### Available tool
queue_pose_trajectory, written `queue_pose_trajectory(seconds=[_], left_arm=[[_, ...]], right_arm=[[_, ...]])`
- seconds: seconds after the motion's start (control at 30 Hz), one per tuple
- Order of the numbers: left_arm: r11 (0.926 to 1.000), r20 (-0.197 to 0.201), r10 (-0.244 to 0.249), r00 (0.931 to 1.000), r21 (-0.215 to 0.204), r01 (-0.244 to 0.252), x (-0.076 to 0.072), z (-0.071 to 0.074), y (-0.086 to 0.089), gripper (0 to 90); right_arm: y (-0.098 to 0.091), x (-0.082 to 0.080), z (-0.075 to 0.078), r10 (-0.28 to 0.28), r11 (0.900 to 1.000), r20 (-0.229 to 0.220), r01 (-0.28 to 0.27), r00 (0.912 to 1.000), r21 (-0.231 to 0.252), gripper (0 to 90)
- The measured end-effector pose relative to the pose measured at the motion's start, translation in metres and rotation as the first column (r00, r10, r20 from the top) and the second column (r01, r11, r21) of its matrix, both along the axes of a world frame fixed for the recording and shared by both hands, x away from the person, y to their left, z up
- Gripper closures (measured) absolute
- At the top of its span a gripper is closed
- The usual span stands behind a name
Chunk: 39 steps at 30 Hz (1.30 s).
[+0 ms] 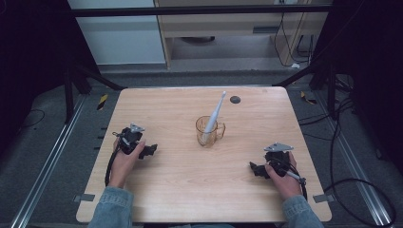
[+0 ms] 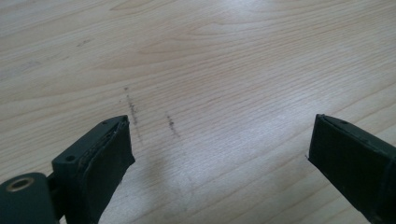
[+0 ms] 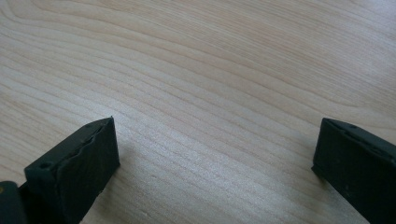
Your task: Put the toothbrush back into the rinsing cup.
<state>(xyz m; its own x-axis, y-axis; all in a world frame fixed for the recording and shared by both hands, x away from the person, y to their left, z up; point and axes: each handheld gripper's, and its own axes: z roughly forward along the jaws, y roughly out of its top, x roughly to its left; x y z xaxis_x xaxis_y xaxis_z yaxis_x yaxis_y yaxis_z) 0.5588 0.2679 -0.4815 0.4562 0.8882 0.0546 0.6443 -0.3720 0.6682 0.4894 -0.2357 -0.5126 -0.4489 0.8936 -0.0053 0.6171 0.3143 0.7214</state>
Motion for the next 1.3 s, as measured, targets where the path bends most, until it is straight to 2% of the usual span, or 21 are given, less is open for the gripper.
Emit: queue_pose_trajectory(seconds=[0.23,0.57,0.87,1.03,1.1,1.17,1.3], left_arm=[[0.9998,-0.006,0.017,0.9998,0.004,-0.017,0.002,-0.005,0.006,5.5],[0.9997,-0.029,0.015,0.9995,0.018,-0.015,0.004,-0.015,0.006,5.4],[0.9998,-0.039,0.017,0.9991,-0.014,-0.017,0.006,-0.017,0.008,3.4],[0.9995,-0.024,0.015,0.9996,-0.026,-0.016,0.006,-0.020,0.010,1.5],[0.9992,-0.003,0.017,0.9999,-0.036,-0.017,0.005,-0.022,0.010,0.3],[0.9981,0.038,0.024,0.9990,-0.057,-0.022,0.004,-0.026,0.011,0.0],[0.9981,0.038,0.025,0.9990,-0.057,-0.022,0.004,-0.026,0.011,0.0]], right_arm=[[0.000,0.000,0.000,0.000,1.0000,0.001,0.000,1.0000,0.001,0.3],[0.000,0.000,0.000,0.000,1.0000,0.000,0.000,1.0000,0.000,0.3],[0.000,0.000,0.000,-0.001,1.0000,-0.001,0.001,1.0000,0.001,0.3],[0.000,0.000,0.000,-0.001,1.0000,0.000,0.001,1.0000,0.001,0.3],[0.000,0.000,0.000,-0.001,1.0000,-0.001,0.001,1.0000,0.001,0.3],[0.000,0.000,0.000,-0.001,1.0000,-0.001,0.001,1.0000,0.001,0.3],[0.000,0.000,0.000,0.000,1.0000,0.000,0.000,1.0000,0.002,0.3]])
